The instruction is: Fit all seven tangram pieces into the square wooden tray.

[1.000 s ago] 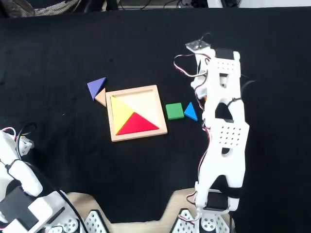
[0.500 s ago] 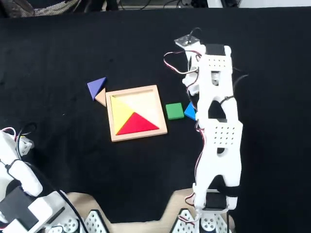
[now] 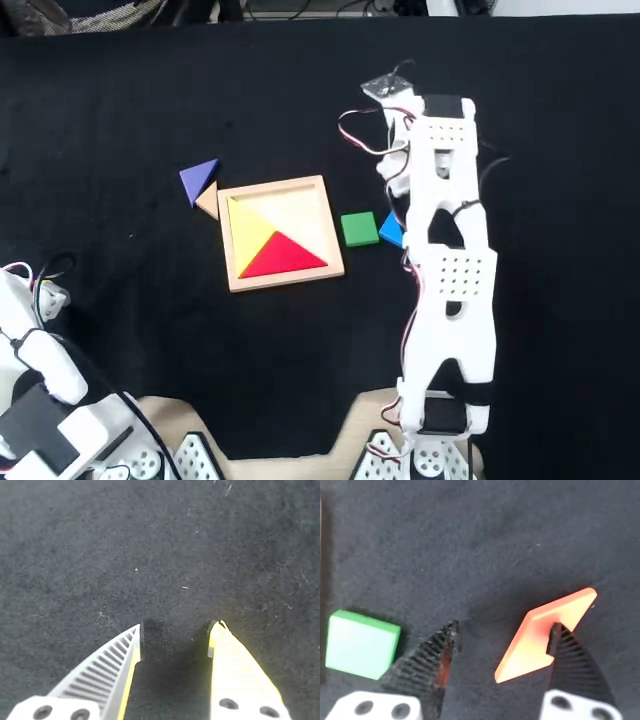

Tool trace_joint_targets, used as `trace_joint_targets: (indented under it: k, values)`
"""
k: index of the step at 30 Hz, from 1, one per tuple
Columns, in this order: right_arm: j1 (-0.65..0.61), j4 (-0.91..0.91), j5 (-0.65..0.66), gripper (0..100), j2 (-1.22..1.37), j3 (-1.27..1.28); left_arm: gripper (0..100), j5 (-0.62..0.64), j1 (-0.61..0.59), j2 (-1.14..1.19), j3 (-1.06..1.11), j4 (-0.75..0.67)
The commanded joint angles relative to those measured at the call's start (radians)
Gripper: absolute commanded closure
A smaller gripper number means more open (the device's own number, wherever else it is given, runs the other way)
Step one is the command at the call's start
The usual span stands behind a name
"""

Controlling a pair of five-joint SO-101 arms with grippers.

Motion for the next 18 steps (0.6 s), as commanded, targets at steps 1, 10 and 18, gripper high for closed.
trace_joint_targets:
  k: [1,10,18]
  values:
    - [0.046,-0.005,0.011,73.3,0.028,-0.039,77,-0.011,0.010,-0.005,-0.008,0.006]
    - [0.074,0.049,0.055,73.3,0.030,-0.088,77,-0.011,0.008,-0.005,-0.010,0.006]
    - [0.071,0.054,0.055,73.3,0.022,-0.096,77,-0.011,0.008,-0.005,-0.010,0.006]
